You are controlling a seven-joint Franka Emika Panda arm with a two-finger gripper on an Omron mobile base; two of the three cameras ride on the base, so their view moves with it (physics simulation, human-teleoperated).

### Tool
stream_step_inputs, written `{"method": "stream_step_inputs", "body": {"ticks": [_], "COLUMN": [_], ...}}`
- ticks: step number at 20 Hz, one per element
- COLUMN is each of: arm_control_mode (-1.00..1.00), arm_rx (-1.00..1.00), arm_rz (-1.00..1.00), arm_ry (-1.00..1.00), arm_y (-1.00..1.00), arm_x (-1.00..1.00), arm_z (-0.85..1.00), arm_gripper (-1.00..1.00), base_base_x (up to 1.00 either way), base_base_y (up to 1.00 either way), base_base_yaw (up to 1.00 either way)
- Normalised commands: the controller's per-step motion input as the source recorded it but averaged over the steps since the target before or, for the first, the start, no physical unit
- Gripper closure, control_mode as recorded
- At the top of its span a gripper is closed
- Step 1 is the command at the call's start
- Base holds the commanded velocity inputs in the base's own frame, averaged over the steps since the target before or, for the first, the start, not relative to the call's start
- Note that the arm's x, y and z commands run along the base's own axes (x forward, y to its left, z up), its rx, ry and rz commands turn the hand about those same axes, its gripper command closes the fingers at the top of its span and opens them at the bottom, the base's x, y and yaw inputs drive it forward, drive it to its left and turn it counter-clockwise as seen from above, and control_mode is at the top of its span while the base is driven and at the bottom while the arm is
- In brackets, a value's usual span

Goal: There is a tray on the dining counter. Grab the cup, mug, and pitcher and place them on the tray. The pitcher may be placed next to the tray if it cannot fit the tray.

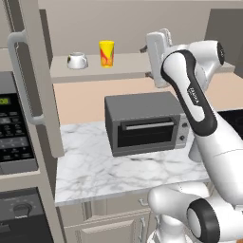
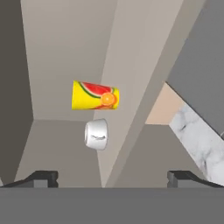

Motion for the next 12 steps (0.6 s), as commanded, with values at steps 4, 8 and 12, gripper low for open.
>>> {"method": "stream_step_inputs", "body": {"ticks": [4, 8, 12], "arm_control_mode": [-1.00, -1.00, -1.00], "arm_rx": [0.00, 0.00, 0.00], "arm_rz": [0.00, 0.00, 0.00], "arm_ry": [0.00, 0.00, 0.00], "arm_y": [0.15, 0.06, 0.02], "arm_x": [0.50, 0.48, 0.45], "arm_z": [0.16, 0.05, 0.00], "arm_gripper": [-1.00, -1.00, -1.00], "base_base_x": [0.00, 0.00, 0.00], "base_base_y": [0.00, 0.00, 0.00], "base_base_yaw": [0.00, 0.00, 0.00]}}
